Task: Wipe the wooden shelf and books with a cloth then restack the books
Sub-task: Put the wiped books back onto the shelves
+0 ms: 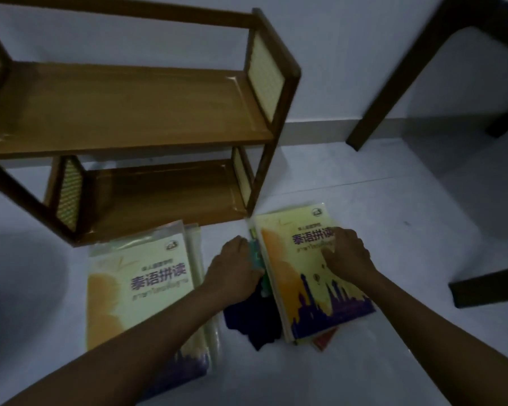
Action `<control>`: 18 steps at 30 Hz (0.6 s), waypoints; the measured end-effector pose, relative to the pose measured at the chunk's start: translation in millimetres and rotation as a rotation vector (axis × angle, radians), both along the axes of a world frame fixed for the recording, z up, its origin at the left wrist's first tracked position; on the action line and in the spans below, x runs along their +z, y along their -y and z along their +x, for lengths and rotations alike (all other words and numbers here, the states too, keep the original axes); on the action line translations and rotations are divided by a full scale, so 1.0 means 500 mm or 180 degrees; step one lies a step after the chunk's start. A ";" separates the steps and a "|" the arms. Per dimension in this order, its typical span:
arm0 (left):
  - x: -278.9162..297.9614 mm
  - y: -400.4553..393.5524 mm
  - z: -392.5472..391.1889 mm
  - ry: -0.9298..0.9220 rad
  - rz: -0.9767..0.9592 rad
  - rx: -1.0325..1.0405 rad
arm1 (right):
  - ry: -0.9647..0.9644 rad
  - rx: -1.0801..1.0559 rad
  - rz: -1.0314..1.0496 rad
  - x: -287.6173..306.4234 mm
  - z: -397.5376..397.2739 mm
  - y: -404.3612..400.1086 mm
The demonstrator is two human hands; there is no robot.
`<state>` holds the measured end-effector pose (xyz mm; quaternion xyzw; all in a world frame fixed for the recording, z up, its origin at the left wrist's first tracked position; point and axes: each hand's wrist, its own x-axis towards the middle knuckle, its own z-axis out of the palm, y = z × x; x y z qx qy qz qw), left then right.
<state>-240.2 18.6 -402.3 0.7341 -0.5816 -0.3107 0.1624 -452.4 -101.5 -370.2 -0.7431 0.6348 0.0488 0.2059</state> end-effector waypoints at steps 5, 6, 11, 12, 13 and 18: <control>-0.059 0.094 -0.107 -0.0165 0.0966 0.0558 | 0.0291 -0.0683 0.0384 -0.063 -0.068 0.031; -0.064 0.100 -0.122 -0.0201 0.0986 0.0760 | 0.0479 -0.0757 0.0503 -0.077 -0.075 0.034; -0.082 0.079 -0.159 0.0196 -0.0053 0.0906 | 0.0954 -0.0772 0.0511 -0.109 -0.095 0.034; -0.082 0.074 -0.162 0.0141 -0.0200 0.0948 | 0.1009 -0.0806 0.0524 -0.109 -0.098 0.035; -0.081 0.072 -0.164 0.0026 -0.0290 0.0984 | 0.1105 -0.0856 0.0582 -0.106 -0.099 0.034; -0.060 0.068 -0.171 -0.0824 -0.0655 0.1051 | 0.1512 -0.0999 0.0786 -0.098 -0.122 0.033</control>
